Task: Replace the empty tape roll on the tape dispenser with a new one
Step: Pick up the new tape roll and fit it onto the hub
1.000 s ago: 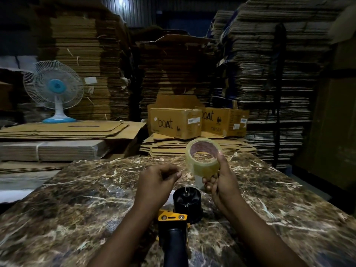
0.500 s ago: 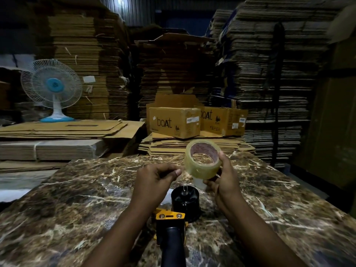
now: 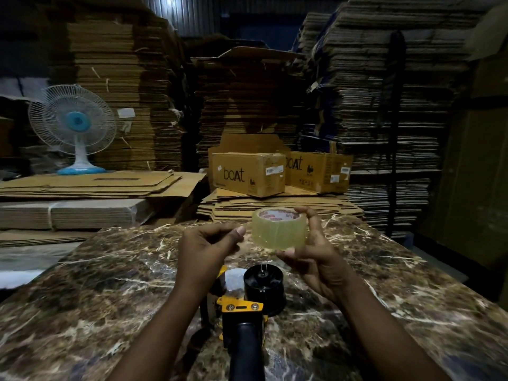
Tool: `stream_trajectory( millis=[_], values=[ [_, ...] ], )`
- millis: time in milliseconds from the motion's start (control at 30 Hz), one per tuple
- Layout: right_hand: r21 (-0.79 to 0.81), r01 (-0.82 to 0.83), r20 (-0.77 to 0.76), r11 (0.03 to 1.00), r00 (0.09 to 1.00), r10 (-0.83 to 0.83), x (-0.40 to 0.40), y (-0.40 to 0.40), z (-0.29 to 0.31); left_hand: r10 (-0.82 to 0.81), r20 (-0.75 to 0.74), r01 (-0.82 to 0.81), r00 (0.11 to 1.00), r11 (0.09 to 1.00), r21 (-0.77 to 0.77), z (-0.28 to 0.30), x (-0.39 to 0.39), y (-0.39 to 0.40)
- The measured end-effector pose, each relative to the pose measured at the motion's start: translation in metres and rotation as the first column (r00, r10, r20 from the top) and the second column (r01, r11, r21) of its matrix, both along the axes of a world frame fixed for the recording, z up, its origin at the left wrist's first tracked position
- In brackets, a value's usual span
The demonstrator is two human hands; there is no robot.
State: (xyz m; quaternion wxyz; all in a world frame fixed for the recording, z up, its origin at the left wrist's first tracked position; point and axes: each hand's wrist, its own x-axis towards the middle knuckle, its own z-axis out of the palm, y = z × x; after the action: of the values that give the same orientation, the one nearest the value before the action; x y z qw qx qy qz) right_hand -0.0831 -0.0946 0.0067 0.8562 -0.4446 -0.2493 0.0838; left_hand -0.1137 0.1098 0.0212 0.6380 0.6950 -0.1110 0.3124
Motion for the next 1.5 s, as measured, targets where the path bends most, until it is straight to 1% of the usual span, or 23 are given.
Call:
stream_trajectory(
  millis=[100, 200, 267, 333, 400, 467, 533, 633, 667, 700, 767, 867, 967, 1033, 1133, 1200, 1267, 1333, 1433, 1500],
  values=[
    [-0.114, 0.074, 0.049, 0.991, 0.996, -0.068, 0.005, 0.002, -0.001, -0.009, -0.027, 0.009, 1.0, 1.0, -0.02, 0.002, -0.001, 0.005],
    [-0.201, 0.174, 0.118, 0.964, 0.981, -0.152, 0.009, 0.0, -0.004, -0.066, -0.087, 0.057, 0.994, 0.993, -0.099, 0.004, 0.0, 0.01],
    [-0.305, 0.276, 0.189, 0.911, 0.955, -0.226, 0.008, -0.002, -0.005, -0.075, -0.107, 0.06, 0.991, 0.988, -0.143, 0.006, 0.0, 0.013],
    [-0.434, 0.437, 0.315, 0.788, 0.893, -0.321, 0.008, -0.003, -0.006, -0.06, -0.112, 0.043, 0.992, 0.988, -0.149, 0.007, 0.0, 0.016],
    [-0.48, 0.62, 0.482, 0.621, 0.778, -0.404, 0.01, -0.003, -0.01, -0.059, -0.134, 0.039, 0.989, 0.988, -0.15, 0.009, -0.001, 0.017],
    [-0.458, 0.736, 0.61, 0.498, 0.668, -0.425, 0.011, -0.005, -0.014, -0.088, -0.163, 0.057, 0.983, 0.981, -0.186, 0.012, -0.001, 0.019],
    [-0.426, 0.808, 0.69, 0.406, 0.581, -0.433, 0.012, -0.004, -0.015, -0.112, -0.18, 0.069, 0.977, 0.971, -0.229, 0.014, -0.001, 0.019],
    [-0.366, 0.91, 0.794, 0.197, 0.415, -0.444, 0.012, -0.001, -0.013, -0.125, -0.234, 0.061, 0.964, 0.963, -0.261, 0.014, -0.001, 0.018],
    [-0.33, 0.927, 0.805, 0.179, 0.376, -0.459, 0.012, 0.001, -0.012, -0.137, -0.266, 0.065, 0.954, 0.963, -0.263, 0.014, -0.001, 0.018],
    [-0.301, 0.933, 0.802, 0.198, 0.359, -0.477, 0.012, 0.003, -0.011, -0.157, -0.302, 0.073, 0.94, 0.96, -0.271, 0.014, -0.001, 0.019],
    [-0.269, 0.917, 0.773, 0.296, 0.389, -0.501, 0.012, 0.006, -0.009, -0.203, -0.362, 0.094, 0.91, 0.951, -0.296, 0.014, -0.001, 0.02],
    [-0.287, 0.845, 0.675, 0.451, 0.512, -0.531, 0.012, 0.01, -0.01, -0.243, -0.427, 0.11, 0.871, 0.943, -0.314, 0.015, -0.001, 0.023],
    [-0.311, 0.791, 0.546, 0.527, 0.603, -0.582, 0.012, 0.011, -0.007, -0.235, -0.473, 0.105, 0.849, 0.953, -0.285, 0.016, -0.001, 0.029],
    [-0.319, 0.728, 0.42, 0.607, 0.683, -0.597, 0.015, 0.009, -0.006, -0.23, -0.495, 0.114, 0.838, 0.961, -0.253, 0.016, 0.0, 0.036],
    [-0.37, 0.621, 0.288, 0.691, 0.784, -0.55, 0.019, 0.01, -0.007, -0.213, -0.547, 0.112, 0.81, 0.971, -0.211, 0.015, 0.002, 0.047],
    [-0.377, 0.544, 0.183, 0.749, 0.837, -0.516, 0.023, 0.012, -0.008, -0.202, -0.592, 0.113, 0.781, 0.976, -0.184, 0.014, 0.002, 0.051],
    [-0.373, 0.496, 0.089, 0.784, 0.86, -0.502, 0.025, 0.014, -0.007, -0.162, -0.635, 0.133, 0.755, 0.987, -0.094, 0.013, 0.002, 0.054],
    [-0.397, 0.479, 0.028, 0.783, 0.859, -0.511, 0.028, 0.016, -0.007, -0.132, -0.655, 0.136, 0.744, 0.99, -0.044, 0.012, 0.002, 0.057],
    [-0.452, 0.478, 0.064, 0.753, 0.859, -0.507, 0.03, 0.021, -0.008, -0.132, -0.675, 0.124, 0.726, 0.99, -0.06, 0.013, 0.002, 0.061],
    [-0.504, 0.442, 0.05, 0.742, 0.873, -0.486, 0.031, 0.023, -0.005, -0.14, -0.698, 0.121, 0.702, 0.99, -0.076, 0.014, 0.001, 0.065]
  ],
)
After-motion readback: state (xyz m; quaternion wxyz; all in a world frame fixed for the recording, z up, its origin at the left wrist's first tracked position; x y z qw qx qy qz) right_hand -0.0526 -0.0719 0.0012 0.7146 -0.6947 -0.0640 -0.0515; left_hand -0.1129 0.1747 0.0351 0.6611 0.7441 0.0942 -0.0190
